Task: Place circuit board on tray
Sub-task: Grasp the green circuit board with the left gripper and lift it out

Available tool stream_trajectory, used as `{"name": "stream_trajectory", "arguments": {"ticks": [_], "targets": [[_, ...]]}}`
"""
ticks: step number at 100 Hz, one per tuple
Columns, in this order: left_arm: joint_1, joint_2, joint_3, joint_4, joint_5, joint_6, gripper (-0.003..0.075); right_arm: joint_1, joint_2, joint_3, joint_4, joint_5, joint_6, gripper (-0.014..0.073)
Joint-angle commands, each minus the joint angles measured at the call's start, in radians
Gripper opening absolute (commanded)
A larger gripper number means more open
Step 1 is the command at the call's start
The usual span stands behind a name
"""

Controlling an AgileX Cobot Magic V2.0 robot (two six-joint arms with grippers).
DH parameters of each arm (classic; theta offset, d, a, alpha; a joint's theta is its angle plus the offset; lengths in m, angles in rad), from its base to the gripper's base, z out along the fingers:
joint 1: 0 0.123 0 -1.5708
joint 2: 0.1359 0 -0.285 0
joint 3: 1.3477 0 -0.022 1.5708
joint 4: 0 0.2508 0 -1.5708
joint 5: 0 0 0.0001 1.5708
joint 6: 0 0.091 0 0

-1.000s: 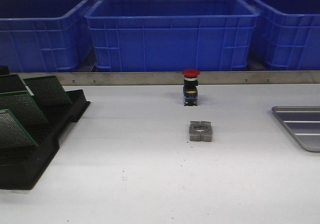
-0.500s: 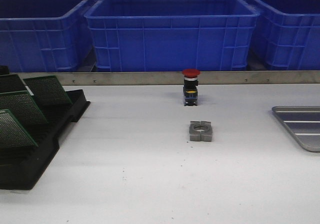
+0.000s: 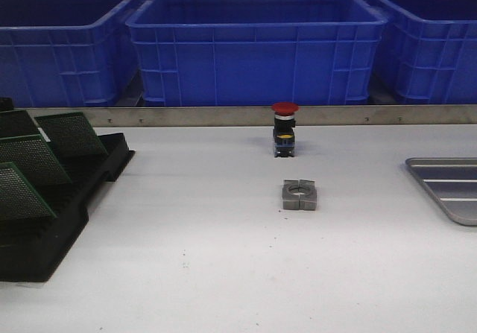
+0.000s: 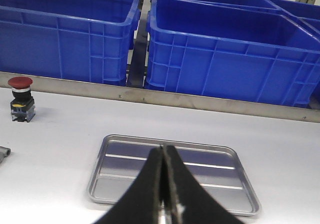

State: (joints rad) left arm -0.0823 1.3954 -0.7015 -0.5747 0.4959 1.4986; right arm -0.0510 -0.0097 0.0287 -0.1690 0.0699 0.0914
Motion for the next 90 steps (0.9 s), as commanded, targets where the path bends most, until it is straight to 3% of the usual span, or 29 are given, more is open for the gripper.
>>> {"name": "stream_trajectory", "arguments": {"ticks": [1, 25, 59, 90], "targets": [[-0.006, 0.007, -0.058, -0.054, -0.03, -0.001, 0.0344, -0.002, -0.02, 0.001, -0.012, -0.07, -0.003, -0.006], [-0.006, 0.027, -0.103, -0.047, 0.058, -0.001, -0.0017, -0.002, -0.02, 0.001, -0.012, -0.07, -0.003, -0.006], [-0.006, -0.021, -0.269, -0.104, 0.396, -0.001, -0.0017, -0.002, -0.02, 0.001, -0.012, -0.07, -0.003, -0.006], [-0.018, -0.027, -0.335, -0.453, 0.608, -0.001, -0.0017, -0.002, -0.02, 0.001, -0.012, -0.07, -0.003, -0.006]]}}
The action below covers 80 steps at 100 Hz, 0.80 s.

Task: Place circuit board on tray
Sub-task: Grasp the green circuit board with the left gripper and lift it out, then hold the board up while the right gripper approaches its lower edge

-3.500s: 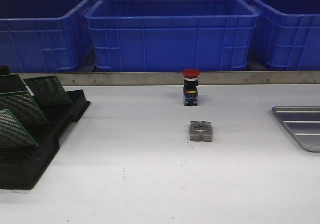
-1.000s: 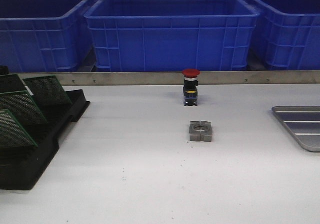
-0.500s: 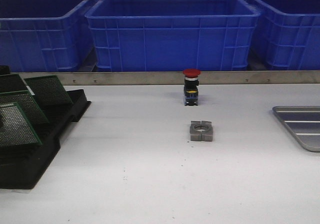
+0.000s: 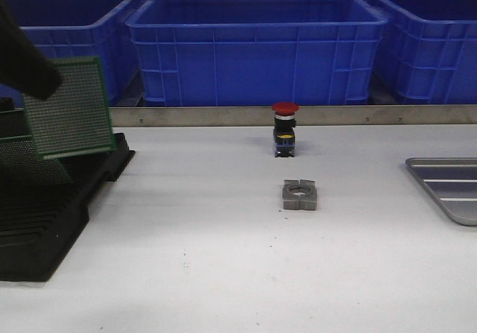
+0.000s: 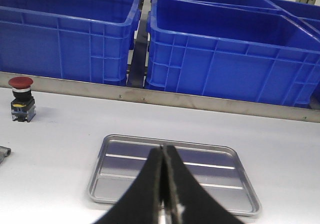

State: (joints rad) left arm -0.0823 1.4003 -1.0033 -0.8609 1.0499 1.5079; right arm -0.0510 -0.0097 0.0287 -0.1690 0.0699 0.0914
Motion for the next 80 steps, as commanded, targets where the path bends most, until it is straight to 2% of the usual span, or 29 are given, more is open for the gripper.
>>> {"name": "stream_trajectory", "arguments": {"ticks": [1, 16, 39, 51, 80], "targets": [[-0.021, -0.032, -0.033, -0.173, 0.057, -0.011, -0.0017, -0.002, -0.02, 0.001, -0.012, -0.07, -0.003, -0.006], [-0.115, -0.032, -0.033, -0.294, 0.071, -0.011, -0.0017, -0.002, -0.02, 0.001, -0.012, -0.07, -0.003, -0.006], [-0.328, -0.03, -0.033, -0.328, -0.009, -0.011, -0.0017, -0.002, -0.02, 0.0, -0.012, -0.082, -0.003, -0.006], [-0.408, -0.028, -0.033, -0.33, -0.069, -0.011, -0.0017, -0.002, -0.02, 0.0, -0.013, -0.085, -0.003, -0.006], [-0.445, -0.026, -0.033, -0.33, -0.094, -0.011, -0.0017, -0.003, -0.02, 0.0, -0.012, -0.196, -0.002, -0.006]]}}
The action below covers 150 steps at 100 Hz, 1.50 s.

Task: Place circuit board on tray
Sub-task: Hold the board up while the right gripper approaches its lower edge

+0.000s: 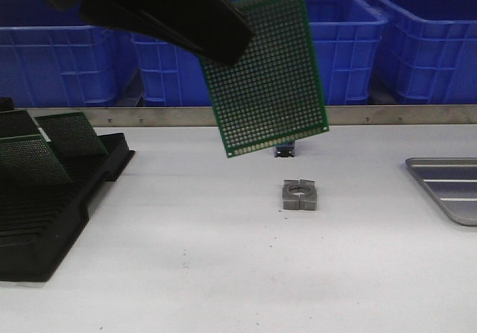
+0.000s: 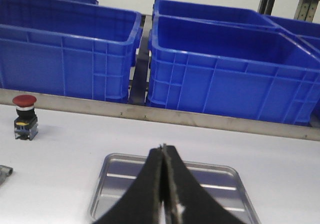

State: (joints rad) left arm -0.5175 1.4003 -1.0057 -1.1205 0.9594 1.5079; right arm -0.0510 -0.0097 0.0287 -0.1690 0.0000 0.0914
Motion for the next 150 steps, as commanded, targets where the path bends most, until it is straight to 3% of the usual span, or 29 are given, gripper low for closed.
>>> {"name": "stream_trajectory", "arguments": {"ticks": [1, 23, 41, 63, 77, 93, 101, 110, 118, 123, 140, 150], "targets": [[-0.01, -0.026, -0.031, -0.07, -0.003, -0.011, -0.0017, -0.003, -0.02, 0.0, -0.012, -0.129, -0.002, -0.006], [-0.01, -0.026, -0.031, -0.07, -0.003, -0.011, -0.0017, -0.001, -0.02, -0.039, 0.013, -0.092, 0.043, -0.006], [-0.01, -0.026, -0.031, -0.07, -0.003, -0.011, -0.0017, -0.001, 0.009, -0.213, 0.013, 0.212, 0.043, -0.006], [-0.01, -0.026, -0.031, -0.07, -0.014, -0.011, -0.0017, -0.001, 0.182, -0.416, 0.04, 0.56, 0.043, -0.006], [-0.01, -0.026, -0.031, -0.07, -0.014, -0.011, -0.0017, -0.001, 0.339, -0.519, 0.091, 0.692, 0.022, -0.006], [-0.01, -0.026, -0.031, -0.07, -0.014, -0.011, -0.0017, -0.001, 0.511, -0.596, 0.208, 0.718, -0.058, -0.0017], [-0.01, -0.026, -0.031, -0.07, -0.014, -0.011, -0.0017, -0.001, 0.594, -0.622, 0.321, 0.714, -0.157, 0.01], [-0.01, -0.026, -0.031, -0.07, -0.014, -0.011, -0.0017, 0.004, 0.677, -0.641, 0.502, 0.714, -0.296, 0.033], [-0.01, -0.026, -0.031, -0.07, -0.014, -0.011, -0.0017, 0.005, 0.741, -0.652, 0.691, 0.724, -0.481, 0.0533], [-0.01, -0.026, -0.031, -0.07, -0.014, -0.011, -0.0017, 0.005, 0.776, -0.652, 0.803, 0.733, -0.609, 0.0603], [-0.01, -0.026, -0.031, -0.07, -0.014, -0.011, -0.0017, 0.005, 0.909, -0.652, 1.168, 0.848, -1.072, 0.0608], [-0.01, -0.026, -0.031, -0.07, -0.014, -0.011, -0.0017, 0.027, 0.973, -0.652, 1.353, 0.898, -1.28, 0.0594]]}}
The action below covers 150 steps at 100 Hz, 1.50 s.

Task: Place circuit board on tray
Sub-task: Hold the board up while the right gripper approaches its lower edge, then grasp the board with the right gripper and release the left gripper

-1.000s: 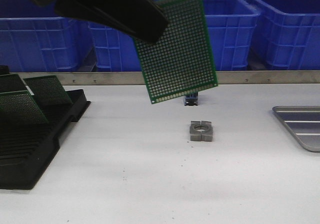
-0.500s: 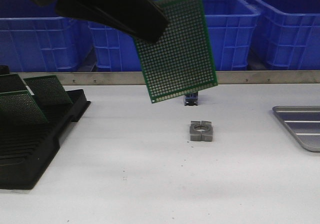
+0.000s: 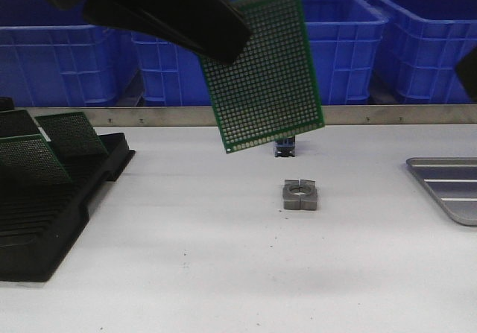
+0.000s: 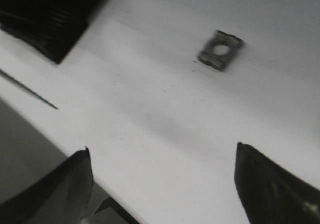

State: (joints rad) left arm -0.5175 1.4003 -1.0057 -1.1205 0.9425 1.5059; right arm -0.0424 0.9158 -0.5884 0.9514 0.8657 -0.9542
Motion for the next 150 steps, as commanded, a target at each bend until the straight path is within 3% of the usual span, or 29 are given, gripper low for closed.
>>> {"name": "stream_trajectory", "arguments": {"ticks": [1, 14, 24, 47, 65, 77, 101, 108, 120, 132, 137, 150], "targets": [[-0.01, -0.026, -0.031, -0.07, 0.003, -0.009, -0.0017, 0.021, 0.051, -0.035, 0.243, 0.034, -0.248, 0.0592], [-0.01, -0.026, -0.031, -0.07, -0.002, -0.009, -0.0017, 0.105, 0.122, -0.035, 0.359, 0.03, -0.525, 0.0591], [-0.01, -0.026, -0.031, -0.07, -0.002, -0.009, -0.0017, 0.175, 0.173, -0.035, 0.404, 0.019, -0.647, 0.0591], [-0.01, -0.026, -0.031, -0.07, -0.002, -0.009, -0.0017, 0.3, 0.296, -0.035, 0.526, -0.032, -0.692, 0.0591], [-0.01, -0.026, -0.031, -0.07, -0.002, -0.009, -0.0017, 0.358, 0.337, -0.035, 0.546, -0.028, -0.694, 0.058], [-0.01, -0.026, -0.031, -0.07, -0.002, -0.009, -0.0017, 0.379, 0.339, -0.035, 0.58, -0.026, -0.72, 0.0447], [-0.01, -0.026, -0.031, -0.07, 0.001, -0.009, -0.0017, 0.38, 0.339, -0.035, 0.621, -0.026, -0.722, -0.0019], [-0.01, -0.026, -0.031, -0.068, 0.001, -0.007, -0.0011, 0.38, 0.339, -0.035, 0.621, -0.024, -0.722, -0.0068], [-0.01, -0.026, -0.031, -0.068, 0.001, -0.007, 0.0119, 0.38, 0.339, -0.035, 0.621, -0.023, -0.722, -0.0064], [-0.01, -0.026, -0.031, -0.045, -0.005, -0.007, 0.0377, 0.38, 0.339, -0.031, 0.614, -0.012, -0.716, -0.0064], [-0.01, -0.026, -0.031, -0.043, -0.021, -0.007, 0.0447, 0.38, 0.339, -0.029, 0.597, -0.012, -0.702, -0.0064], [-0.005, -0.026, -0.031, 0.004, -0.061, -0.007, 0.0487, 0.376, 0.339, -0.029, 0.472, -0.037, -0.627, -0.0064]]}}
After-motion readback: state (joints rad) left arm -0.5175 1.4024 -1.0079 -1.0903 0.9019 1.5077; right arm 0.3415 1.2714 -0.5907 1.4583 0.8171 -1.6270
